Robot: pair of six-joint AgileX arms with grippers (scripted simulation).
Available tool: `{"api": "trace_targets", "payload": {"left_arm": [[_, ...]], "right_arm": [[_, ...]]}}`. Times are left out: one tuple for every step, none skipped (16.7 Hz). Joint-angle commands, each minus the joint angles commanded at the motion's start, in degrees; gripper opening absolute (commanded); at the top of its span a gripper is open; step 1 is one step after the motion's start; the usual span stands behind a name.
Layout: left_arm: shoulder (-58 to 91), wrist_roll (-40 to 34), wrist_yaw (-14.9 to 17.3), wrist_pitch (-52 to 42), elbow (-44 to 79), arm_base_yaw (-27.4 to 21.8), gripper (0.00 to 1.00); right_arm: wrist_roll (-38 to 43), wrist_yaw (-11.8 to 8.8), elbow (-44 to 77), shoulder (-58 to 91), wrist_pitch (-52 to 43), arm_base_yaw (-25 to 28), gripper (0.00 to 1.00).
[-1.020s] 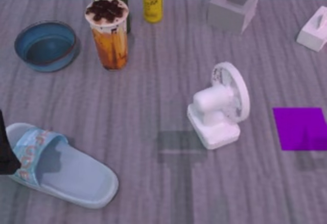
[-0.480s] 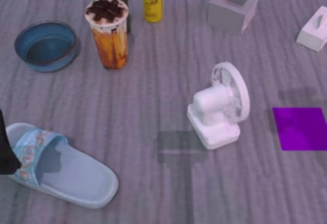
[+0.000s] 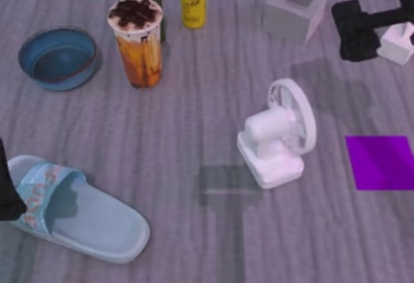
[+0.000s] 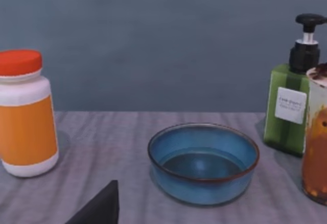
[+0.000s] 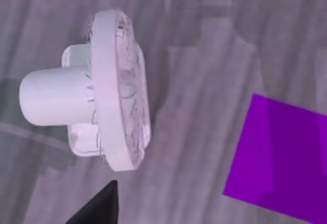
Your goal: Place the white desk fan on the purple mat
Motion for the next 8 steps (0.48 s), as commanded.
{"api": "trace_targets", "payload": {"left_arm": [[0.00,0.00,0.00,0.00,0.00,0.00,1.00],[0.00,0.00,0.00,0.00,0.00,0.00,1.00],[0.00,0.00,0.00,0.00,0.00,0.00,1.00],[0.00,0.00,0.00,0.00,0.00,0.00,1.00],[0.00,0.00,0.00,0.00,0.00,0.00,1.00],[0.00,0.00,0.00,0.00,0.00,0.00,1.00],[0.00,0.00,0.00,0.00,0.00,0.00,1.00],[0.00,0.00,0.00,0.00,0.00,0.00,1.00]], "right_arm": [[0.33,0.04,5.08,4.89,-3.48,1.14,1.00],[0.65,0.07,9.90,9.55,-6.80,2.23,1.00],[0.95,0.10,14.43,13.94,-9.92,3.25,1.00],[1.22,0.13,18.67,18.06,-12.85,4.21,1.00],[1.47,0.16,22.60,21.87,-15.55,5.09,1.00],[1.70,0.19,26.18,25.35,-18.02,5.90,1.00],[1.90,0.21,29.32,28.40,-20.16,6.60,1.00],[2.05,0.23,31.99,30.97,-21.95,7.19,1.00]]}}
